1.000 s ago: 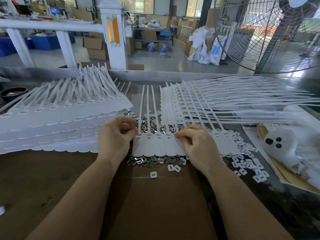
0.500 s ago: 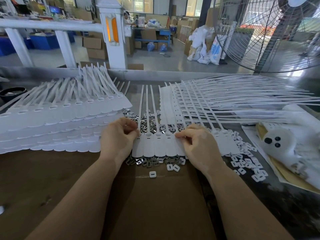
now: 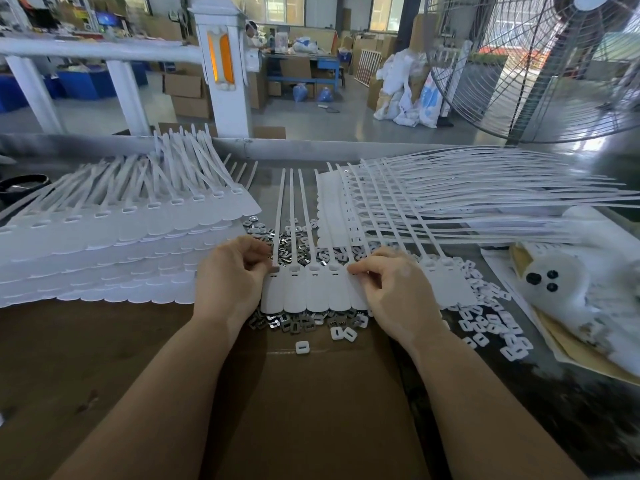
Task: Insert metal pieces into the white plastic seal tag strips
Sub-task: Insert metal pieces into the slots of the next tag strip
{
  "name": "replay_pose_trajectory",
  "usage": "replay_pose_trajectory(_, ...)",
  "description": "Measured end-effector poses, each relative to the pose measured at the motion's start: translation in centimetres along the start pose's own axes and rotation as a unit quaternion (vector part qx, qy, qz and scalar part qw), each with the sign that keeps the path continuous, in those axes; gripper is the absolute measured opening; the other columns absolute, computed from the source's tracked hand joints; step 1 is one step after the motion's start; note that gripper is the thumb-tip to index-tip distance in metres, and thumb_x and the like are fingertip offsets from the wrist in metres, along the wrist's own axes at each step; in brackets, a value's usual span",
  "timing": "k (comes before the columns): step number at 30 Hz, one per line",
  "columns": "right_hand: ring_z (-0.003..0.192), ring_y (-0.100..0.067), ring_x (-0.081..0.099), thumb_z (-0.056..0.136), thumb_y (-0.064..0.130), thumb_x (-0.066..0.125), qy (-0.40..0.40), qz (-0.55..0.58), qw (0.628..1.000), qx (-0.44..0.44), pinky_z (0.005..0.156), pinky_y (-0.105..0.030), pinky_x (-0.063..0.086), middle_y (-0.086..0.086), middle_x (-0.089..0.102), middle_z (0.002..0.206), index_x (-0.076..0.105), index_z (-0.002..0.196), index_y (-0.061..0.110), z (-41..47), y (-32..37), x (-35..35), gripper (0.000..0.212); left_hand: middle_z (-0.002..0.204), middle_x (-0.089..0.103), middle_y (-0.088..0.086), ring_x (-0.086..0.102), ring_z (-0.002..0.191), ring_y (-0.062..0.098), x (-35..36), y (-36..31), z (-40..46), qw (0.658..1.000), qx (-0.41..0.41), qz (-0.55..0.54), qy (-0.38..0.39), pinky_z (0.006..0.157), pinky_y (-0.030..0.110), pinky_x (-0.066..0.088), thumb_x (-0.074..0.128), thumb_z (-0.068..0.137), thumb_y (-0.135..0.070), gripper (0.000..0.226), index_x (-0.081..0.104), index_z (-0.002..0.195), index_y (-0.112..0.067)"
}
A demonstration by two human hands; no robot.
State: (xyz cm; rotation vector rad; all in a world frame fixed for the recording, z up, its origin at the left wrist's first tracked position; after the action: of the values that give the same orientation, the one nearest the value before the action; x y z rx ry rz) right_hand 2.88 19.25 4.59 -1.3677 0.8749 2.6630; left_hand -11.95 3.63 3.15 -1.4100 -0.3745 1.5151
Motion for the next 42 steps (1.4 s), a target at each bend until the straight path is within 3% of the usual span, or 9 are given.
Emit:
replay_pose_trajectory(10, 0.093, -0.013, 0.054, 0.088, 0.009, 0.059, -0.002, 0.001, 1.0, -0.001, 0.087, -0.019, 0.039, 0.001, 0.065, 0.093, 0.074, 0.095, 0.013, 0.0, 0.1, 0.0, 0.016, 0.08, 0.066, -0.011, 0.062, 0.082, 0.009, 0.0, -0.8, -0.4, 0.999, 0.032, 0.036, 0.005, 0.08, 0.021, 0.045, 0.064, 0.084, -0.008, 0.016, 0.066, 0.095, -0.021)
replay_pose_trajectory(14, 0.094, -0.015, 0.054, 0.088, 0.009, 0.059, -0.002, -0.004, 1.0, -0.003, 0.087, -0.021, 0.04, 0.001, 0.066, 0.094, 0.074, 0.095, 0.012, -0.1, 0.1, 0.0, 0.017, 0.084, 0.061, -0.014, 0.057, 0.089, 0.011, 0.3, -2.4, -0.9, 0.992, 0.087, 0.088, 0.008, 0.077, 0.022, 0.043, 0.065, 0.085, -0.014, 0.015, 0.07, 0.096, -0.023)
replay_pose_trajectory(16, 0.094, -0.015, 0.055, 0.088, 0.009, 0.059, -0.003, -0.007, 1.0, -0.003, 0.087, -0.023, 0.041, 0.001, 0.066, 0.094, 0.074, 0.096, 0.012, -0.1, 0.2, 0.0, 0.017, 0.078, 0.054, -0.022, 0.051, 0.082, 0.003, 1.2, -3.9, -1.5, 0.985, 0.139, 0.092, 0.054, 0.07, 0.014, 0.037, 0.067, 0.083, -0.019, 0.01, 0.07, 0.086, -0.028)
replay_pose_trajectory(19, 0.094, -0.015, 0.055, 0.088, 0.01, 0.059, -0.005, -0.012, 1.0, -0.004, 0.087, -0.023, 0.041, 0.002, 0.066, 0.094, 0.074, 0.095, 0.013, -0.1, 0.2, 0.0, 0.017, 0.077, 0.055, -0.024, 0.048, 0.08, -0.01, 3.8, -5.4, -3.1, 0.959, 0.189, 0.061, 0.201, 0.067, 0.003, 0.035, 0.071, 0.079, -0.024, 0.014, 0.068, 0.077, -0.038)
replay_pose_trajectory(23, 0.094, -0.014, 0.054, 0.088, 0.01, 0.059, -0.004, -0.013, 1.0, -0.004, 0.086, -0.021, 0.04, 0.002, 0.066, 0.095, 0.074, 0.095, 0.014, -0.1, 0.2, 0.1, 0.017, 0.079, 0.059, -0.016, 0.052, 0.081, -0.009, 5.3, -6.4, -4.7, 0.925, 0.237, 0.04, 0.294, 0.069, 0.001, 0.034, 0.077, 0.074, -0.019, 0.014, 0.073, 0.074, -0.033)
replay_pose_trajectory(31, 0.096, -0.013, 0.054, 0.088, 0.011, 0.058, -0.004, -0.008, 1.0, -0.002, 0.087, -0.021, 0.039, 0.002, 0.066, 0.096, 0.074, 0.095, 0.014, -0.1, 0.2, 0.0, 0.017, 0.079, 0.058, -0.017, 0.052, 0.08, -0.006, 5.5, -6.9, -5.0, 0.928, 0.232, 0.024, 0.292, 0.068, 0.005, 0.034, 0.074, 0.076, -0.027, 0.009, 0.074, 0.081, -0.035)
replay_pose_trajectory(37, 0.095, -0.015, 0.054, 0.086, 0.008, 0.057, -0.004, 0.002, 1.0, 0.003, 0.087, -0.025, 0.041, 0.001, 0.066, 0.094, 0.073, 0.093, 0.012, -0.1, 0.1, 0.0, 0.018, 0.072, 0.05, -0.02, 0.046, 0.076, 0.0, 6.7, -8.5, -6.0, 0.927, 0.264, 0.067, 0.257, 0.084, 0.035, 0.041, 0.076, 0.071, -0.037, 0.011, 0.075, 0.079, -0.028)
replay_pose_trajectory(42, 0.095, -0.015, 0.054, 0.086, 0.007, 0.058, -0.004, 0.001, 1.0, 0.005, 0.088, -0.026, 0.041, 0.001, 0.066, 0.095, 0.073, 0.093, 0.012, -0.1, 0.0, 0.0, 0.018, 0.074, 0.048, -0.019, 0.048, 0.089, 0.009, 7.0, -8.5, -5.9, 0.927, 0.261, 0.084, 0.256, 0.089, 0.035, 0.039, 0.073, 0.077, -0.029, 0.005, 0.075, 0.081, -0.026)
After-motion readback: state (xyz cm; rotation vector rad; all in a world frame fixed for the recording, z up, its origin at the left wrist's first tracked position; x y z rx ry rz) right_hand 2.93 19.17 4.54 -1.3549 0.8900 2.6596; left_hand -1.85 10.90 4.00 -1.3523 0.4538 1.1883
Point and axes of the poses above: each hand's wrist, its own z-axis towards the middle knuckle, its own x-axis out of the palm, y = z × x, the point moved 9 cm from there along z, towards the middle knuckle
